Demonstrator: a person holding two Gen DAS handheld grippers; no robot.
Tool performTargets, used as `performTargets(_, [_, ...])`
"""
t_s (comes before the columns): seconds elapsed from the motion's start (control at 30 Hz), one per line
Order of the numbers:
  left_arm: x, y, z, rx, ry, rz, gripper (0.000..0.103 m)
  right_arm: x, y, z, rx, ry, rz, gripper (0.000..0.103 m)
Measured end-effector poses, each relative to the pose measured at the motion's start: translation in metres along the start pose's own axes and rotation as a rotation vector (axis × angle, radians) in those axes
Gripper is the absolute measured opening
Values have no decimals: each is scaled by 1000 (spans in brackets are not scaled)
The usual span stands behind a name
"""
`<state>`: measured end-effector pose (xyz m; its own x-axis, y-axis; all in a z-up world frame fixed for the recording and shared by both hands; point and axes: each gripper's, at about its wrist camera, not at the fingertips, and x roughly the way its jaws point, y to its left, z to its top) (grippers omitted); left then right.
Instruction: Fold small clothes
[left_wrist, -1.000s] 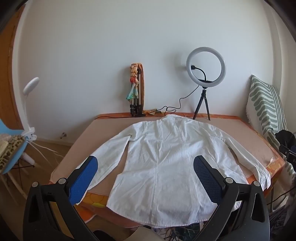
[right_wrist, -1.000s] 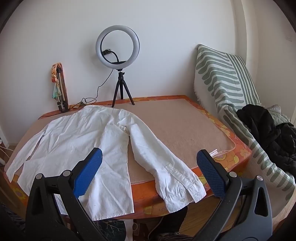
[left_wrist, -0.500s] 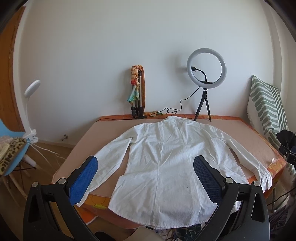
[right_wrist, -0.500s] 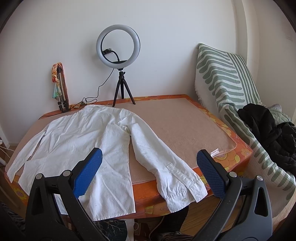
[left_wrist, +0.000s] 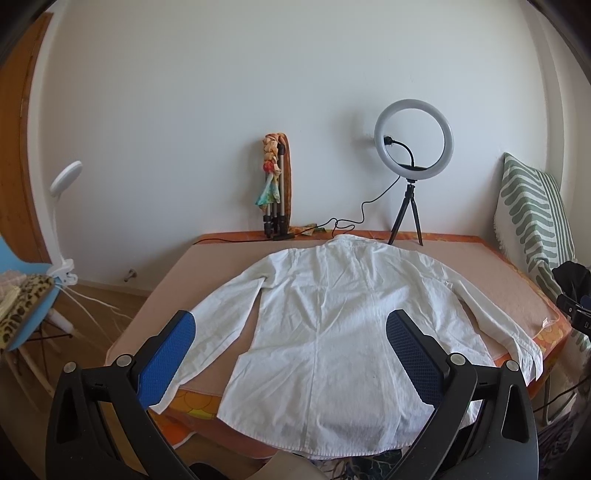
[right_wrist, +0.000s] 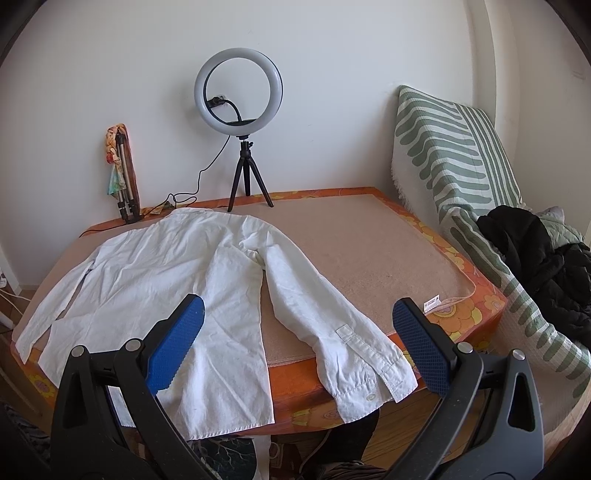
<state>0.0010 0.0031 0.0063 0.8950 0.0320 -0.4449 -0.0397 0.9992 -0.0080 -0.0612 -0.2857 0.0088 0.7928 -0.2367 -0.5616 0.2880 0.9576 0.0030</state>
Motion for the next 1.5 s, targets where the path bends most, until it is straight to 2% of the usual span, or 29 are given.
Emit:
performTargets(1.07, [2, 2, 0, -1, 2, 5, 103, 0, 6, 0, 0, 1, 6, 103])
performTargets(1.5, [9, 10, -1, -1, 14, 14, 103, 5, 24, 5, -8, 7, 35, 103])
